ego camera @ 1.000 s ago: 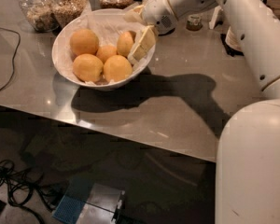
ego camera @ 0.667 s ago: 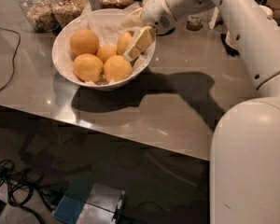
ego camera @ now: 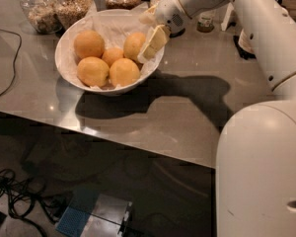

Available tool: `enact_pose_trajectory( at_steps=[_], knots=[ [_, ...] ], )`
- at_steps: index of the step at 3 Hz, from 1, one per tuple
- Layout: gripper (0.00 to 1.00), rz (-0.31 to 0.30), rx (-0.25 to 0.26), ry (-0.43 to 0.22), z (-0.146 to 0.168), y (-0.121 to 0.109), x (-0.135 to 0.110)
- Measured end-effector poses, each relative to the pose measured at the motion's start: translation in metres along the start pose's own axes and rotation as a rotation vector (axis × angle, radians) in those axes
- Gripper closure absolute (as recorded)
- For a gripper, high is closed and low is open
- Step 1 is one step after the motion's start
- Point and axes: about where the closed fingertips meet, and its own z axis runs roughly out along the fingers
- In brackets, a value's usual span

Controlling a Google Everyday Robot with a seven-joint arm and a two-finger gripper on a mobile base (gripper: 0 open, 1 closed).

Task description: Pick orange from white bowl

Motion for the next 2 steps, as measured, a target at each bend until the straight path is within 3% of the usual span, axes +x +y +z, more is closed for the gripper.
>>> enact_pose_trajectory(
  at_steps=[1, 2],
  knots=[
    [0.02, -0.001, 0.034, 0.066, -0.0046, -0.0083, 0.0099],
    [0.12, -0.032, 0.051, 0.151, -0.0057, -0.0123, 0.0152]
  ],
)
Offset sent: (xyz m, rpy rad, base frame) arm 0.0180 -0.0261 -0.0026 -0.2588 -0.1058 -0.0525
